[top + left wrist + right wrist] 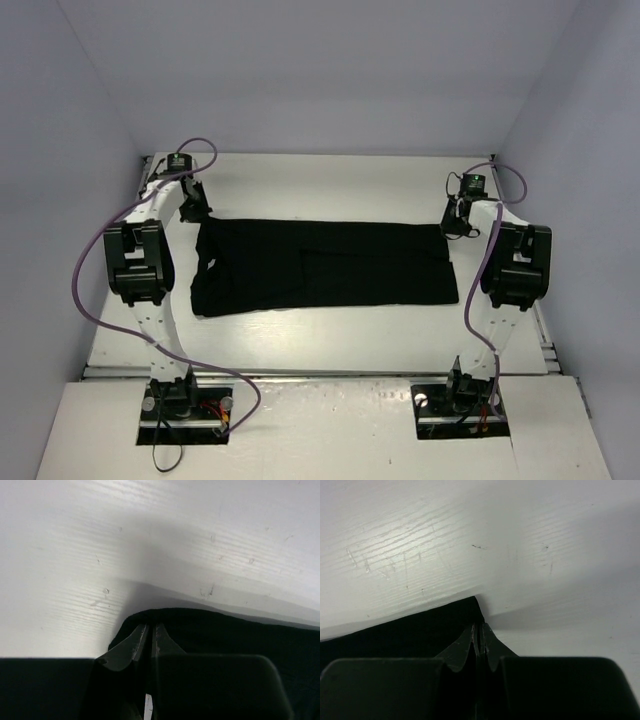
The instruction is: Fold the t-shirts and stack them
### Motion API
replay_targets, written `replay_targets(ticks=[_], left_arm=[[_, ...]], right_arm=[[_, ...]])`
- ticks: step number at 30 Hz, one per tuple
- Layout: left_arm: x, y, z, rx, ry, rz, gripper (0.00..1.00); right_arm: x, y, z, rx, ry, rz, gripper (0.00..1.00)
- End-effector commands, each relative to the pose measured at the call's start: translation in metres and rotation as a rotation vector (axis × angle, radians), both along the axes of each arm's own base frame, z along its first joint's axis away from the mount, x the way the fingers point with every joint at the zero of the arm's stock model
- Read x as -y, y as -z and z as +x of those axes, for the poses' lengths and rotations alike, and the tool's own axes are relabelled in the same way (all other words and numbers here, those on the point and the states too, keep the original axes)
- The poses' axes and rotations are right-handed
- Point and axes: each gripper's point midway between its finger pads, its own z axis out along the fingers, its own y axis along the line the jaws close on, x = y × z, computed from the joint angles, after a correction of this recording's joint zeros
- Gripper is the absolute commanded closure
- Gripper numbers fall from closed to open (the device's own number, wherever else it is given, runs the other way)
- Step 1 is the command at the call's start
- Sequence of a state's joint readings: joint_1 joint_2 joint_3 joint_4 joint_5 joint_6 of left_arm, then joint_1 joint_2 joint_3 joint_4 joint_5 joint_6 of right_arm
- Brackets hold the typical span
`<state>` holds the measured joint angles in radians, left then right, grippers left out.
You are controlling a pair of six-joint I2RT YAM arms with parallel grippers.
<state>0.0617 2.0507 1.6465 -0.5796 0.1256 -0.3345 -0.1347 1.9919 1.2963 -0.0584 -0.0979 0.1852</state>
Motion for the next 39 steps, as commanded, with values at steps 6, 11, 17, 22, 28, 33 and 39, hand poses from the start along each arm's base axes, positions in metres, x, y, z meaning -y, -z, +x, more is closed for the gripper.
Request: replay_targets(ticks=[6,11,17,22,28,33,39], left_arm=[[-0.015,-0.018,0.035,0.11,0.016,0.013,1.0],[-0.015,-0.014,0.043,0.112,0.035,0.013,0.88],[-0.023,-0.049,0.049,0.169,0.023,0.032,0.48],[-0.005,-0.097,0.023,0.222,0.019,0.006,0.42],[0.061,-0.084,-0.025,0.191,0.039,-0.053,0.42],[0.105,-0.024,-0.048,0.095,0.019,-0.108,0.43],[0.092,0.033,-0.064,-0.039,-0.044,-0.054,0.44]], right_arm=[[0.027,-0.01,0.015,0.04,0.038,-0.054,0.96],[0.026,-0.029,0.023,0.084,0.035,-0.049,0.81],[0.021,-0.087,0.033,0.207,0.035,-0.042,0.65],[-0.006,-0.136,0.022,0.299,-0.01,0.013,0.53],[-0.064,-0.121,-0.001,0.257,-0.099,0.07,0.52],[-0.088,-0.084,-0.014,0.168,-0.129,0.068,0.52],[-0.072,-0.036,-0.029,0.069,-0.081,0.002,0.52]])
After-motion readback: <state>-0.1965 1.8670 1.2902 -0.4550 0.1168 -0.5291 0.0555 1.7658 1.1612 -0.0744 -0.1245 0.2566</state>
